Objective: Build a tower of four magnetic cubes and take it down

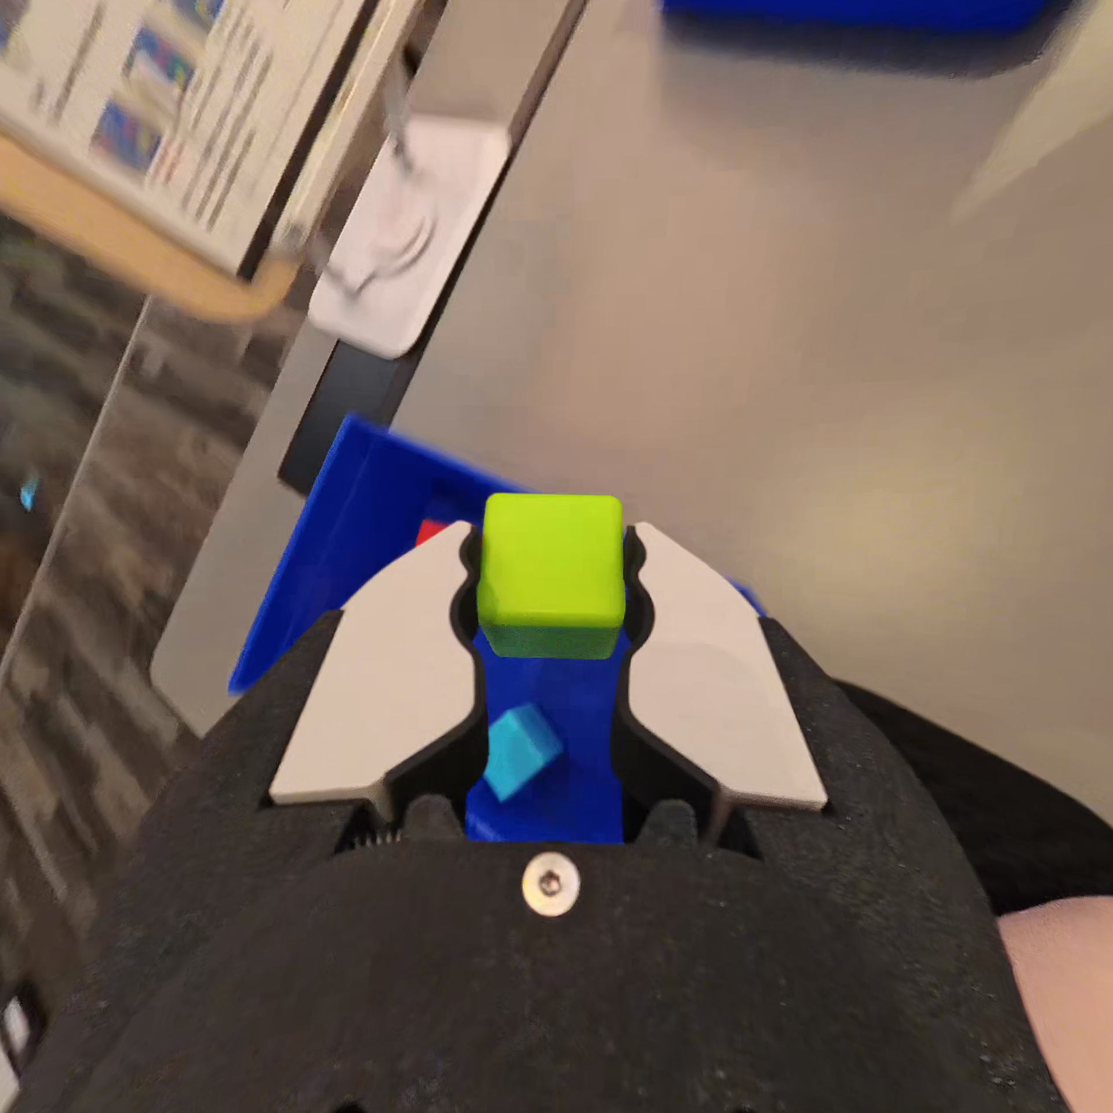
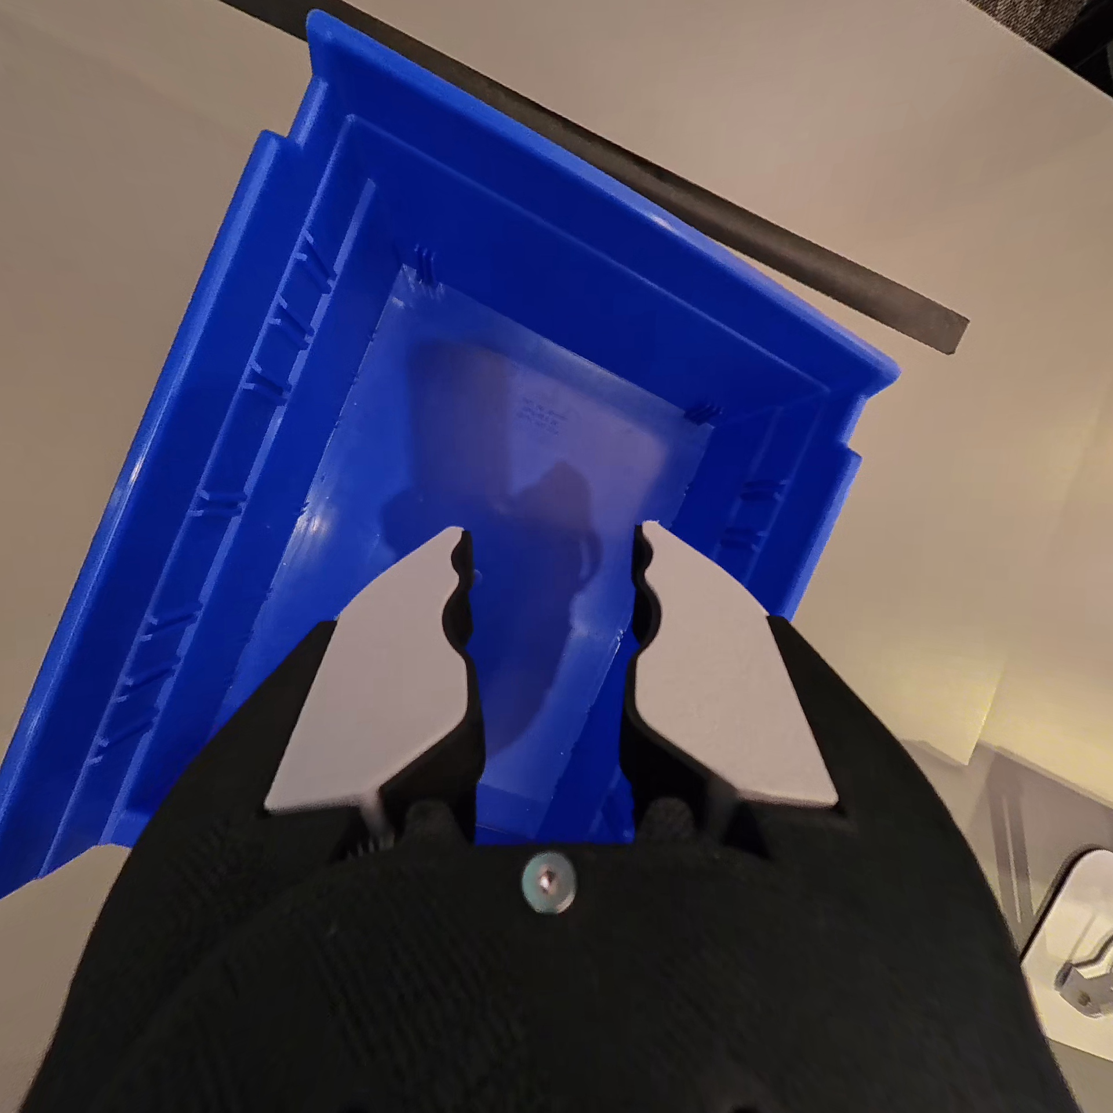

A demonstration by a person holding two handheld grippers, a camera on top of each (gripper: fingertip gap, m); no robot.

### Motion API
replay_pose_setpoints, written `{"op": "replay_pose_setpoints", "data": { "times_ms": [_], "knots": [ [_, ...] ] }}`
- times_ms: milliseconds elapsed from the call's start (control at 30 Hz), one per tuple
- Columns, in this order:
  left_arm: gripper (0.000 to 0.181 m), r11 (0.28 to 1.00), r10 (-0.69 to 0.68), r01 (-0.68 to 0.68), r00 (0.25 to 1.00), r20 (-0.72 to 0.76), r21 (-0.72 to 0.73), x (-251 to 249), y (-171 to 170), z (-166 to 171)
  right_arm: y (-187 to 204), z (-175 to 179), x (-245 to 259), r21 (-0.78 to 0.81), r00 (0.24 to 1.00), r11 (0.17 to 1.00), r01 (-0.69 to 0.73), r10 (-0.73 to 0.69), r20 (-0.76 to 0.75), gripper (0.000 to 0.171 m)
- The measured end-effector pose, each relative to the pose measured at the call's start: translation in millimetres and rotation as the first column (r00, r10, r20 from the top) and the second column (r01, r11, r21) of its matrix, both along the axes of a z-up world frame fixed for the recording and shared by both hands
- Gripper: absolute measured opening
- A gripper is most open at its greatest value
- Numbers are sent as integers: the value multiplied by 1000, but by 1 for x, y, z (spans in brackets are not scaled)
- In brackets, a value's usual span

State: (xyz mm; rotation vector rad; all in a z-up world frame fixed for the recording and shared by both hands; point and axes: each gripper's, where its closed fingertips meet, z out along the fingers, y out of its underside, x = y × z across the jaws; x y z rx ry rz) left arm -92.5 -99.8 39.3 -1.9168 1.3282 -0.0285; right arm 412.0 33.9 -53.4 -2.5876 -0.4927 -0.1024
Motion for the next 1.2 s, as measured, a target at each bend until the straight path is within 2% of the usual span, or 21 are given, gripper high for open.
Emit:
{"op": "replay_pose_setpoints", "data": {
  "times_ms": [100,167,267,400,600,800,933,1033,1133,1200],
  "knots": [
    [46,985,-153,155,988,-33,71,62,-2,1,-1,-1,-2,-9,1000,1000,-7,7,4,53],
    [46,969,-229,231,973,-29,90,111,7,-11,-1,0,-3,-6,1000,1000,-10,10,2,52],
    [45,941,-333,331,942,-28,-66,170,11,-59,-1,0,-5,-8,1000,1000,-16,16,-3,53],
    [45,935,-326,309,942,-84,-173,200,35,-112,-3,-3,-6,-27,1000,999,-21,20,-2,53],
    [45,936,-301,266,944,-132,-230,209,55,-154,-1,-8,-10,-49,999,998,-33,33,2,53],
    [45,939,-272,217,943,-192,-266,202,59,-171,-2,-12,-12,-67,999,997,-41,42,6,53],
    [45,928,-293,233,938,-184,-291,204,52,-171,-2,-14,-13,-78,999,996,-42,43,7,53],
    [56,943,-268,215,942,-200,-253,204,56,-169,-2,-15,-15,-83,999,995,-49,50,7,53],
    [60,950,-254,213,953,-166,-231,205,54,-154,-2,-16,-17,-87,998,995,-55,56,7,53],
    [55,963,-229,204,964,-135,-177,197,53,-125,-3,-16,-17,-88,998,994,-61,62,4,53]
  ]
}}
